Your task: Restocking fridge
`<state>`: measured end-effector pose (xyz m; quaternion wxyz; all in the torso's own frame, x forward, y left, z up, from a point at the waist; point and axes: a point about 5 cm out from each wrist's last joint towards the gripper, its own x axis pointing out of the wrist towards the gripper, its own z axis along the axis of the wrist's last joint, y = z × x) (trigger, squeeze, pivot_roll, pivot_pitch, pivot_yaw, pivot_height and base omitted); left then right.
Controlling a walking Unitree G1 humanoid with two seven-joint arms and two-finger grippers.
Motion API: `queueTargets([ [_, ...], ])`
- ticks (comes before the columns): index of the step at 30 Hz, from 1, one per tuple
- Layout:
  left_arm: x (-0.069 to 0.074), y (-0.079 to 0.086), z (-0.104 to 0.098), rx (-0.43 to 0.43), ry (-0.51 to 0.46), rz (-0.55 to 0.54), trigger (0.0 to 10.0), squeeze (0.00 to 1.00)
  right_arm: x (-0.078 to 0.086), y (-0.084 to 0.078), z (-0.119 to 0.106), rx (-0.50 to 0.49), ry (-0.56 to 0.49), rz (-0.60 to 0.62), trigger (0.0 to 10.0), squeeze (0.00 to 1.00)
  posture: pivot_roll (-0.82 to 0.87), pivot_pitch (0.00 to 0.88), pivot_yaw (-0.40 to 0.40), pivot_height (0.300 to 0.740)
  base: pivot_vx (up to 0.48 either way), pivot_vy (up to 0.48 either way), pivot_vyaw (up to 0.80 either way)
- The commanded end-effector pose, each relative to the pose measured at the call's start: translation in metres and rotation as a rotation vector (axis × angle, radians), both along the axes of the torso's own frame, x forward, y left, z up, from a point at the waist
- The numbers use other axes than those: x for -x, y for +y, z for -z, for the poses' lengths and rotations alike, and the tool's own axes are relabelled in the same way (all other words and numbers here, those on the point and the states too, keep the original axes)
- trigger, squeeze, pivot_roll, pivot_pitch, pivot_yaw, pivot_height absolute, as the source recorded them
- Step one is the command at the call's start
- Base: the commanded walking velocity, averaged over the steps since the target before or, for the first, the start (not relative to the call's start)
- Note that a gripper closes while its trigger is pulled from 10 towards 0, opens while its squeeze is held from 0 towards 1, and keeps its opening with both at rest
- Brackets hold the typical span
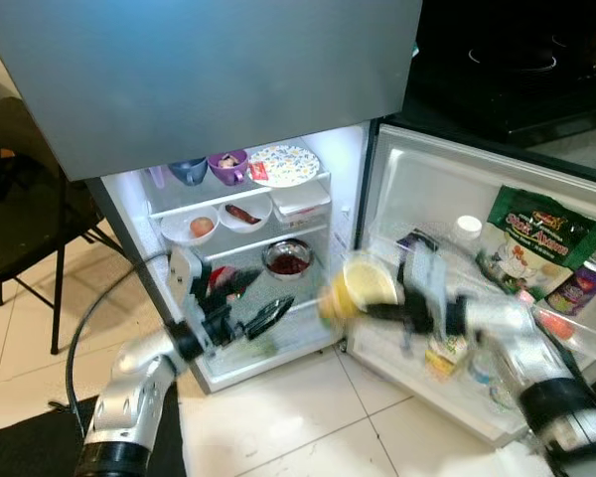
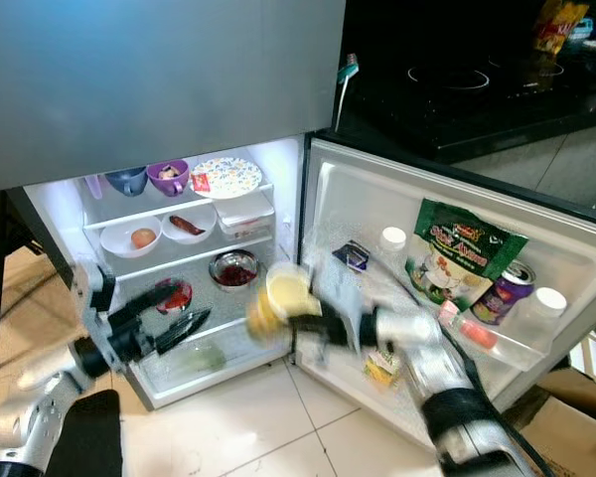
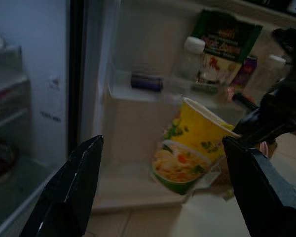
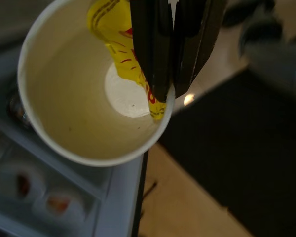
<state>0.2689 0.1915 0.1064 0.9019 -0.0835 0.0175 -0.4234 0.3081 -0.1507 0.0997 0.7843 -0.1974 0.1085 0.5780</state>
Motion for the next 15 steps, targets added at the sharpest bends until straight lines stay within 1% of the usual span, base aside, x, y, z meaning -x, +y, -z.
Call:
queueTargets([
  [1,0.003,0.006,0.007,-0.015,0.021,-0.02,10.0,0.0,0.005,0.001,0.003,0.051,-0.005,-0.035,10.0,0.0,0.0,0.0,0.0,0.74,0.0,0.0,0.0],
  [3,0.006,0.01,0.014,-0.004,0.042,-0.036,10.0,0.0,0.017,-0.001,0.012,0.103,0.014,-0.061,10.0,0.0,0.0,0.0,-0.005,0.74,0.0,0.0,0.0],
  [4,0.006,0.01,0.014,-0.004,0.042,-0.036,10.0,0.0,0.017,-0.001,0.012,0.103,0.014,-0.061,10.0,0.0,0.0,0.0,-0.005,0.74,0.0,0.0,0.0],
  [5,0.007,0.01,0.017,0.002,0.048,-0.035,10.0,0.0,0.022,0.0,0.014,0.118,0.02,-0.078,10.0,0.0,0.0,0.0,-0.001,0.74,0.0,0.0,0.0],
  [6,0.007,0.01,0.017,0.002,0.048,-0.035,10.0,0.0,0.022,0.0,0.014,0.118,0.02,-0.078,10.0,0.0,0.0,0.0,-0.001,0.74,0.0,0.0,0.0],
  [7,0.008,0.008,0.019,0.002,0.053,-0.022,10.0,0.0,0.028,0.001,0.015,0.141,0.019,-0.085,10.0,0.0,0.0,0.0,0.0,0.74,0.0,0.0,0.0],
  [8,0.008,0.008,0.019,0.002,0.053,-0.022,10.0,0.0,0.028,0.001,0.015,0.141,0.019,-0.085,10.0,0.0,0.0,0.0,0.0,0.74,0.0,0.0,0.0],
  [9,0.009,0.006,0.02,0.004,0.054,-0.009,10.0,0.0,0.031,0.001,0.016,0.164,0.017,-0.084,10.0,0.0,-0.01,0.0,0.003,0.74,0.247,0.0,0.0],
  [11,0.009,0.006,0.02,0.004,0.054,-0.009,10.0,0.0,0.031,0.001,0.016,0.164,0.017,-0.084,10.0,0.0,-0.01,0.0,0.003,0.74,0.247,0.0,0.0],
  [13,0.007,0.001,0.02,0.009,0.047,0.012,10.0,0.0,0.035,0.001,0.014,0.189,0.012,-0.077,10.0,0.0,-0.01,0.0,0.006,0.74,0.291,0.0,0.0],
  [15,0.004,-0.001,0.019,0.012,0.039,0.021,10.0,0.0,0.037,0.002,0.012,0.192,0.013,-0.078,10.0,0.0,-0.02,0.0,0.006,0.74,0.298,0.0,0.0],
])
